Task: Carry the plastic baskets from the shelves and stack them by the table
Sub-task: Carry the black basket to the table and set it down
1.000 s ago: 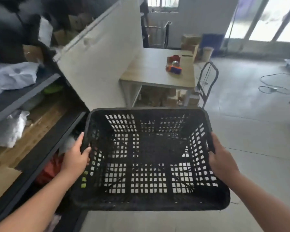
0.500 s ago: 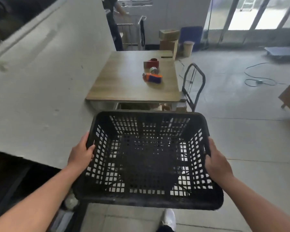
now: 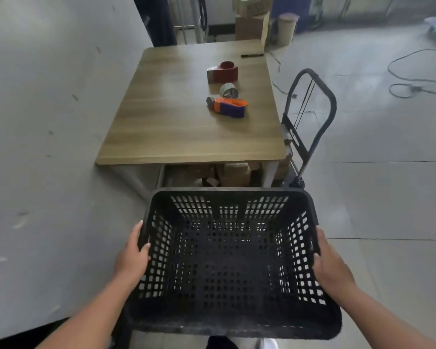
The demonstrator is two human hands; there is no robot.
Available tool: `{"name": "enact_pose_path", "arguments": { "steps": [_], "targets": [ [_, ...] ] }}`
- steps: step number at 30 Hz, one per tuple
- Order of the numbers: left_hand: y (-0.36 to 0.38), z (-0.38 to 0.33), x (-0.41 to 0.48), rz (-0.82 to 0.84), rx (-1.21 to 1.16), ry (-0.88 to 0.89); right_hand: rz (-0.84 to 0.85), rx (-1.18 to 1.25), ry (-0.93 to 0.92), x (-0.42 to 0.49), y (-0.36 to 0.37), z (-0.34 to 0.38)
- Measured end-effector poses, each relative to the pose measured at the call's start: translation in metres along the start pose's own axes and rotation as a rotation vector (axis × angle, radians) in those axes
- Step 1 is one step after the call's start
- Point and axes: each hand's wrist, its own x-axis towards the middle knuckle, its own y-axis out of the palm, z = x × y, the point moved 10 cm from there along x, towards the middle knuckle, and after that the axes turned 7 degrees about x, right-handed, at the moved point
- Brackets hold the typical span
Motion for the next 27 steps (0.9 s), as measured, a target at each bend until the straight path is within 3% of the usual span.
{"name": "enact_pose_path", "arguments": {
  "steps": [9, 23, 27],
  "targets": [
    [0.038, 0.013, 0.041, 0.057, 0.007, -0.059, -0.014, 0.001, 0.063, 0.029, 0.021, 0.002],
    [0.029, 0.01, 0.038, 0.19, -0.006, 0.002, 0.048, -0.107, 0.172, 0.026, 0.007, 0.017],
    [-0.007, 0.002, 0.009, 0.155, 0.068, -0.003, 0.008, -0.301, -0.018, 0.016, -0.018, 0.065]
  ]
}}
